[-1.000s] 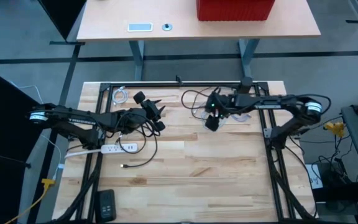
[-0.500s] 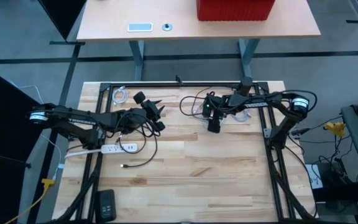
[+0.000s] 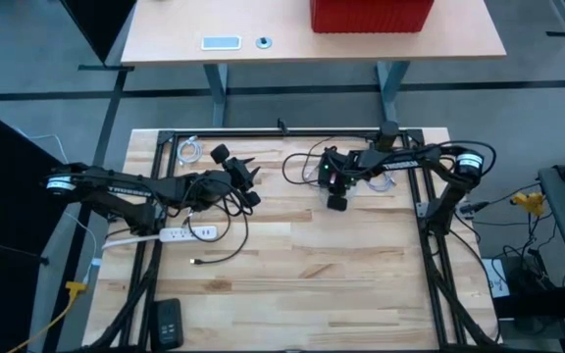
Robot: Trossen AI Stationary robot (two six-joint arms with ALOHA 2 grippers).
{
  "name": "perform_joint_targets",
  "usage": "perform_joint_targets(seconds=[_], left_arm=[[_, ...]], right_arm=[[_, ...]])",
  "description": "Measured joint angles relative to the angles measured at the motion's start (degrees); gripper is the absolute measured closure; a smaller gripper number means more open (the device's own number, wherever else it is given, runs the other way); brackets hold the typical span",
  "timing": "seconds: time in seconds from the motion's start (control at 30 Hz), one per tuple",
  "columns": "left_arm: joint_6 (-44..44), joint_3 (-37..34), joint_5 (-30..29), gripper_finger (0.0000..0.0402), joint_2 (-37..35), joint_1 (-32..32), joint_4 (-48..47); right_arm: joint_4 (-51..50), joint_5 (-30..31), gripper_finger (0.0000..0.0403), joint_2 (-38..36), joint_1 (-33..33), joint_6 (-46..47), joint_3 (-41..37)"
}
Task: Insert USB
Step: Insert the black charger adapter into the black outlet extension
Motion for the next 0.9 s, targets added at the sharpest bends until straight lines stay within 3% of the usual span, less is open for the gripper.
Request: perform_joint_targets(seconds=[0.17, 0.37, 0.67, 0.9], left_arm=[[0.0, 0.0, 0.0, 0.0296, 0.0, 0.0, 0.02], [0.42, 0.0, 0.0, 0.0291, 0.0, 0.0, 0.03], [0.4, 0.0, 0.0, 0.0296, 0.0, 0.0, 0.01], [0.4, 0.0, 0.0, 0.0292, 0.0, 0.0, -0.01]], right_arm=[[-3.66, 1.43, 0.0371, -3.87, 0.0, -0.04, 2.47], [-2.1, 12.75, 0.037, -6.75, -1.77, -4.49, 3.25], [1.6, 13.2, 0.037, 0.63, -10.58, -6.88, 3.05], [2.3, 14.4, 0.0366, 6.52, -17.46, -3.77, 3.08]])
